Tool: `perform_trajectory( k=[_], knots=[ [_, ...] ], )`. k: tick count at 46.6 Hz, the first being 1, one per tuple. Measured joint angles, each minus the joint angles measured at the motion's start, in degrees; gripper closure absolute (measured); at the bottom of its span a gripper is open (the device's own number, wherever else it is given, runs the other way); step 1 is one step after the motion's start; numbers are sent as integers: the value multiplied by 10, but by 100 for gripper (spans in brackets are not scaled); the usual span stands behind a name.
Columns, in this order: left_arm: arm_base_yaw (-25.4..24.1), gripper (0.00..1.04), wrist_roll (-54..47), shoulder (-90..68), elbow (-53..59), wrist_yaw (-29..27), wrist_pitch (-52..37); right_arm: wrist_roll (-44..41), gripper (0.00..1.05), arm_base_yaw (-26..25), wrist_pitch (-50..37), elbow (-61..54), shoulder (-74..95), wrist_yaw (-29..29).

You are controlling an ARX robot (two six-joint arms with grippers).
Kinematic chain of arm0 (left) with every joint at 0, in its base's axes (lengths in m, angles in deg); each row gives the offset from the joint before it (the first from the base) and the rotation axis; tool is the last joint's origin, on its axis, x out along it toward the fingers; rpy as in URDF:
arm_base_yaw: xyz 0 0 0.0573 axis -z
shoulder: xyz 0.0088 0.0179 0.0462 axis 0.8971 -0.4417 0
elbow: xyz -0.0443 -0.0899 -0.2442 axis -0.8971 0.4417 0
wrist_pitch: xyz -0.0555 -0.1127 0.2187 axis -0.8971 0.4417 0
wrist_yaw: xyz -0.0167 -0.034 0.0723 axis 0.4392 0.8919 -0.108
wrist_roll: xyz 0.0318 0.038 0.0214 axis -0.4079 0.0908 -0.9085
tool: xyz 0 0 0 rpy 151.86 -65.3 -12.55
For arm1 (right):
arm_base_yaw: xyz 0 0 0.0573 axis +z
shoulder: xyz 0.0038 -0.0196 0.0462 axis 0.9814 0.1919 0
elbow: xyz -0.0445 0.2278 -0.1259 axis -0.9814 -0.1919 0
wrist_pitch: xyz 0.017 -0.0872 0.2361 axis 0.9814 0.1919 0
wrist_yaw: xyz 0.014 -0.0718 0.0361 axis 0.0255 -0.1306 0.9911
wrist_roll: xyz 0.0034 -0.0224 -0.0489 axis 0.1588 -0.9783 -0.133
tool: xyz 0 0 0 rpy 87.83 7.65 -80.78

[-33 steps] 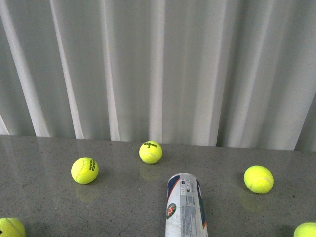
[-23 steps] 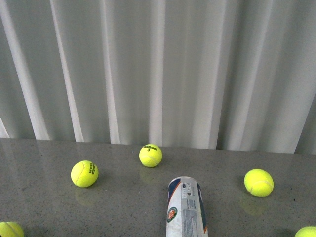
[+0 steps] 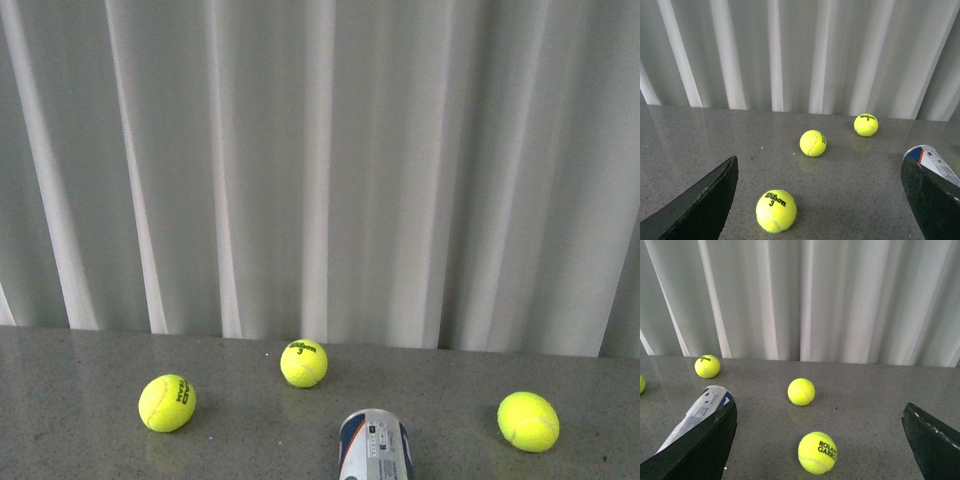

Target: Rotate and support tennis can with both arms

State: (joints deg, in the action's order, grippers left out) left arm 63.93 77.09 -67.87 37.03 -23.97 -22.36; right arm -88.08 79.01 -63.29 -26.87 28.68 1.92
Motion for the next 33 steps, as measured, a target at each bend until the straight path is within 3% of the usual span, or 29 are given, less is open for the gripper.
perform_trajectory(
  k=[22,26,33],
  knots=[
    [0,7,0,0,0,0,0,0,7,0,1,0,1,2],
    [0,7,0,0,0,0,0,-10,7,-41,114,55,90,91],
    [0,7,0,0,0,0,0,-6,7,-76,93,108,244,178]
  ],
)
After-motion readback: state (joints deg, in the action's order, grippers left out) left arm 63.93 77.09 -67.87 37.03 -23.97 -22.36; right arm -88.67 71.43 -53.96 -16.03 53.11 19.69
